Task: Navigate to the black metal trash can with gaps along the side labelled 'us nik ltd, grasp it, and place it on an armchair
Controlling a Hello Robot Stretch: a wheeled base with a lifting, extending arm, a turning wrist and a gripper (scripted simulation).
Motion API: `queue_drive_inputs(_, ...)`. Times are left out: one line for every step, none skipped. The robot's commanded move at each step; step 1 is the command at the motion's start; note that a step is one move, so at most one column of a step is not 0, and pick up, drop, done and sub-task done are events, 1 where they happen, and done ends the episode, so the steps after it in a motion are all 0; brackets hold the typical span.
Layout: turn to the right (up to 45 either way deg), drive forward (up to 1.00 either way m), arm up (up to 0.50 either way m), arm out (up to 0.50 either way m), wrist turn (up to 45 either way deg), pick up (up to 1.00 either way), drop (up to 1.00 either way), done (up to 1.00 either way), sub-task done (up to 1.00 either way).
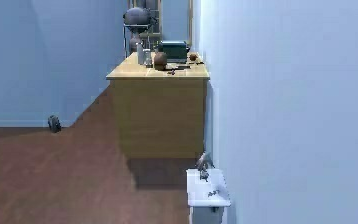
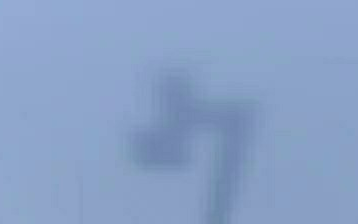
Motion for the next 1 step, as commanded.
queue_drive_inputs(-45.0,0.0,0.0,0.0,0.0,0.0,0.0,0.0,0.0)
